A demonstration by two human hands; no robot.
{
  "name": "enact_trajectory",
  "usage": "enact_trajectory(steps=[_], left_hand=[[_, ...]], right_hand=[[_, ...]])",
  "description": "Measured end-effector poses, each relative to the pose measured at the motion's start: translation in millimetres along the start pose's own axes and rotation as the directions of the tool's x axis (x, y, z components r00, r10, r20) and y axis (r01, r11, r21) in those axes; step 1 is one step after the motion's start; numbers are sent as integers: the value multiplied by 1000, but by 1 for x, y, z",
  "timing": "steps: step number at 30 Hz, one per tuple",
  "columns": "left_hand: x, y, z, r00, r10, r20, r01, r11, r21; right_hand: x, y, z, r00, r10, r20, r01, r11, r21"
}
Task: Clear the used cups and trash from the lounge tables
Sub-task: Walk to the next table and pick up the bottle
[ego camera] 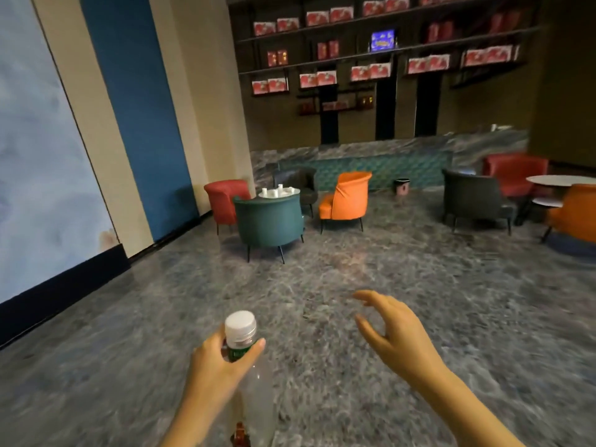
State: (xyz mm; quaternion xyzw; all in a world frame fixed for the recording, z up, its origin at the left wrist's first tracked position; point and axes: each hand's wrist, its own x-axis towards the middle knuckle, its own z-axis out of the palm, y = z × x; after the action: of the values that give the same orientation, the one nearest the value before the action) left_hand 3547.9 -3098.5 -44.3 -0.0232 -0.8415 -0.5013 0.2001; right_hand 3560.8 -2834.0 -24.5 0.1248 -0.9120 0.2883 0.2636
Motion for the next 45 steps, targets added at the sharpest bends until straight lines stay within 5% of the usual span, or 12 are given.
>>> enact_trajectory(steps=[18, 31, 35, 45], left_hand=[[511, 28, 384, 937, 298, 181, -271, 949, -159], [871, -42, 526, 992, 127, -3, -127, 992, 5], [988, -87, 587, 993, 102, -58, -102, 995, 4], [1287, -104, 803, 988, 114, 107, -111, 993, -34]], right_hand=[[425, 377, 46, 945, 213, -249, -236, 969, -67], [822, 577, 217, 999, -26, -20, 27, 996, 80], [925, 660, 274, 995, -89, 46, 89, 996, 7], [1170, 886, 310, 999, 8, 44, 2, 978, -208]])
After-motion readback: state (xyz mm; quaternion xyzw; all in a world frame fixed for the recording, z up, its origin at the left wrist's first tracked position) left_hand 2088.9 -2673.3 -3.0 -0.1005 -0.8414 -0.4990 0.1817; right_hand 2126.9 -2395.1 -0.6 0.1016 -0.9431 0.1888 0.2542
